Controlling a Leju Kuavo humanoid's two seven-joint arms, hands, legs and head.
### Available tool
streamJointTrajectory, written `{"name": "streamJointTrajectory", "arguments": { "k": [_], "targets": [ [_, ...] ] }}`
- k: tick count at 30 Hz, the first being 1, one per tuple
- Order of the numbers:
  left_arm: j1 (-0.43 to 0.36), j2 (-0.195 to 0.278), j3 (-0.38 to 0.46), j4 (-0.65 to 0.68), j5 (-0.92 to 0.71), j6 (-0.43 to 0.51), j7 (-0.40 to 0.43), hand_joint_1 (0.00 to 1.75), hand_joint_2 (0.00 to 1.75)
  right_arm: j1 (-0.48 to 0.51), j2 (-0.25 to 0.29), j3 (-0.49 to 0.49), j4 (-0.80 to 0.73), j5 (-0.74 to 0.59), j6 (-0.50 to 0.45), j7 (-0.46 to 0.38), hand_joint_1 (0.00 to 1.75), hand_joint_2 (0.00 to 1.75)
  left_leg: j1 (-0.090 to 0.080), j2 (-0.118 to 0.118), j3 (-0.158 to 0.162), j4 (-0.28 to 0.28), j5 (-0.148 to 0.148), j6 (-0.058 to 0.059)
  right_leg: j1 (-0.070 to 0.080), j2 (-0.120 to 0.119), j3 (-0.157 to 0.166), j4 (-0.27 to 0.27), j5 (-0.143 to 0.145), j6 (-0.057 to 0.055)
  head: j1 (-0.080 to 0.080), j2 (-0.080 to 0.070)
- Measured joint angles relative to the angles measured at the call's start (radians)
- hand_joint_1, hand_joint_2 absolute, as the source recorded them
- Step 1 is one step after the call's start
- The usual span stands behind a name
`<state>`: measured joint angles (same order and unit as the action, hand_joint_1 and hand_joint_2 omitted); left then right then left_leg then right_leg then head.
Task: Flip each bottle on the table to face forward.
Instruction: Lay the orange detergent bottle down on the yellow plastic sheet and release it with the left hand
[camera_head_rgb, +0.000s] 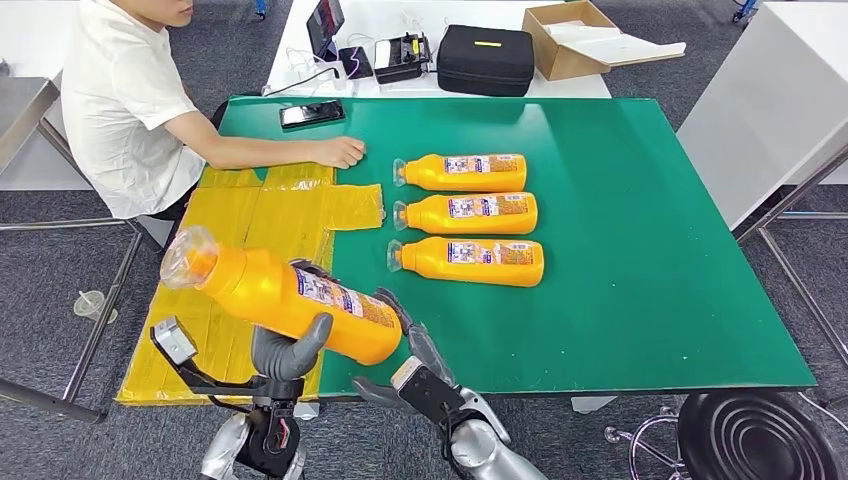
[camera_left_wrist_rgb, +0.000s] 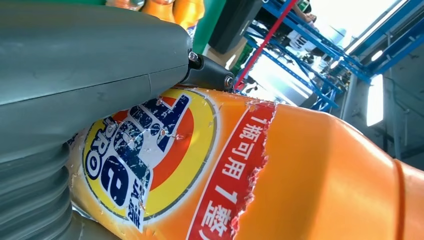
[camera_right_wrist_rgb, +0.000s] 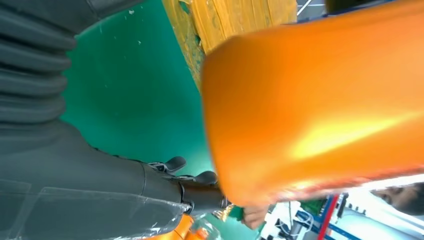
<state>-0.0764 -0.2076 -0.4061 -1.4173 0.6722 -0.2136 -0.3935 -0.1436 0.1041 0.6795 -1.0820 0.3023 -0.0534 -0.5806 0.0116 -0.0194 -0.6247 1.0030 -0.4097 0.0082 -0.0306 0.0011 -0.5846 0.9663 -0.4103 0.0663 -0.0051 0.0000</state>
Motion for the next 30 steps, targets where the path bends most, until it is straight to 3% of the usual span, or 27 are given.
{"name": "streamJointTrajectory", "arguments": {
  "k": [12,17,19,21,24,27,30],
  "targets": [
    [0.001,-0.004,0.011,-0.021,-0.001,0.009,-0.002,1.75,1.75,0.009,0.01,-0.009,0.019,0.0,-0.003,0.0,0.0,0.0,0.0,0.0,0.0,0.0,0.0,0.0,0.0,0.0,0.0,0.0,0.0,0.0,0.0,0.0],
    [0.001,-0.004,0.016,-0.032,-0.059,0.084,-0.016,1.75,1.75,0.016,0.013,-0.021,0.025,0.016,-0.049,-0.005,0.0,0.0,0.0,0.0,0.0,0.0,0.0,0.0,0.0,0.0,0.0,0.0,0.0,0.0,0.0,0.0],
    [-0.006,0.0,0.016,-0.033,-0.203,0.199,-0.042,1.75,1.75,0.022,0.013,-0.033,0.027,0.037,-0.098,-0.008,0.0,0.0,0.0,0.0,0.0,0.0,0.0,0.0,0.0,0.0,0.0,0.0,0.0,0.0,0.0,0.0],
    [-0.023,0.014,0.011,-0.028,-0.477,0.389,-0.063,1.75,1.75,0.03,0.011,-0.05,0.028,0.067,-0.171,-0.014,0.0,0.0,0.0,0.0,0.0,0.0,0.0,0.0,0.0,0.0,0.0,0.0,0.0,0.0,0.0,0.0],
    [-0.074,0.057,-0.007,0.013,-0.922,0.627,-0.004,1.75,1.75,0.043,0.013,-0.1,0.015,0.074,-0.344,-0.056,0.0,0.0,0.0,-0.001,0.0,0.0,0.001,0.0,0.0,0.0,0.0,0.0,0.0,0.0,0.0,0.0],
    [-0.129,0.106,-0.015,0.081,-1.238,0.671,0.111,1.75,1.75,0.056,0.025,-0.189,-0.041,-0.009,-0.517,-0.107,0.0,0.0,0.0,0.0,0.0,0.0,0.001,0.0,0.0,0.0,0.0,0.0,0.001,0.0,0.0,0.0],
    [-0.181,0.149,-0.011,0.156,-1.43,0.628,0.19,1.75,1.75,0.075,0.03,-0.265,-0.114,-0.058,-0.536,-0.115,0.0,0.0,0.0,0.002,0.001,0.0,0.001,0.0,0.0,0.0,-0.001,0.0,0.001,0.0,0.0,0.0]
  ]
}}
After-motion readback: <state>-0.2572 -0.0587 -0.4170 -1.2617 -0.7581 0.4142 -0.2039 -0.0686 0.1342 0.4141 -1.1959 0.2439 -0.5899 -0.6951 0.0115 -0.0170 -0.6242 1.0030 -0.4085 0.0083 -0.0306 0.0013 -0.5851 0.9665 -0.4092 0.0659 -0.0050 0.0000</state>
